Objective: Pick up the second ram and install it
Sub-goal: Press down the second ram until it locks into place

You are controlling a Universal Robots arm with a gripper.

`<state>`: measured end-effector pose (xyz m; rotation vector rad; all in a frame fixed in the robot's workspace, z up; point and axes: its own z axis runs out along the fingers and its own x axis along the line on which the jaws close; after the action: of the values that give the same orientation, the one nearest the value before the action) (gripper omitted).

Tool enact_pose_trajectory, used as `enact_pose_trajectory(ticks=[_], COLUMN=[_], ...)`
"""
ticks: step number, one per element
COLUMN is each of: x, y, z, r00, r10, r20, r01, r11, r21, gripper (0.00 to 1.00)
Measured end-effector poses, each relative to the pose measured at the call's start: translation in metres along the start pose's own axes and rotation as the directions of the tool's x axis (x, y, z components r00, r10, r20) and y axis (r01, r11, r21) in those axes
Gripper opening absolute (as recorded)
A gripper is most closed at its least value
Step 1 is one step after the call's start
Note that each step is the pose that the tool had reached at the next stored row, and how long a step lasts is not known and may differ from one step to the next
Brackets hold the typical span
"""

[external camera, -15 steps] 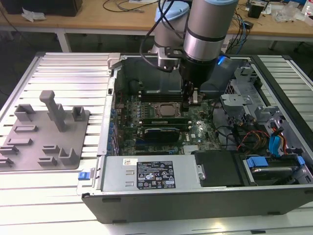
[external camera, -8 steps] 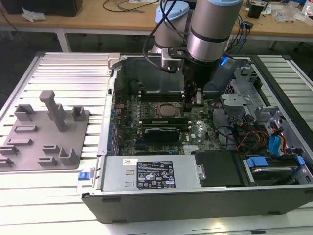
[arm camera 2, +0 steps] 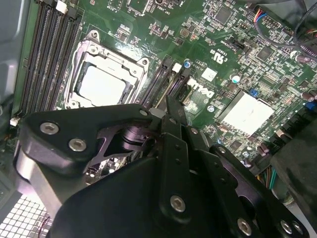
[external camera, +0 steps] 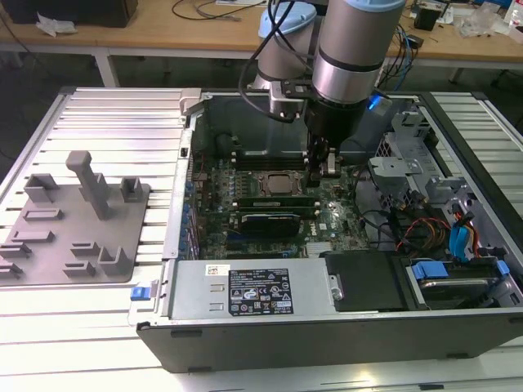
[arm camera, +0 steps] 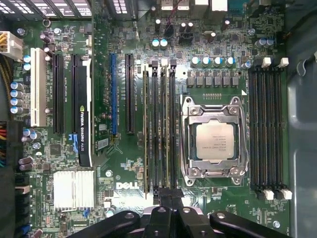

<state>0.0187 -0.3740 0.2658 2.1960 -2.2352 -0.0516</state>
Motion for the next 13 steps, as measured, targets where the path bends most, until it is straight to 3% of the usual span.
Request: enact_pose_trajectory(ticks=[6, 13], x=[-0.0037, -0.0044], y=[-0.0001, -0.0062], z=[0.0037, 0.0115], r00=[1.0000, 1.0000], r10=[0.000, 0.000], r20=[-0.0002, -0.0001], r01=[0.000, 0.000], r11=[1.0000, 1.0000], r21=[0.0000, 0.0000], gripper=[0.08, 0.08])
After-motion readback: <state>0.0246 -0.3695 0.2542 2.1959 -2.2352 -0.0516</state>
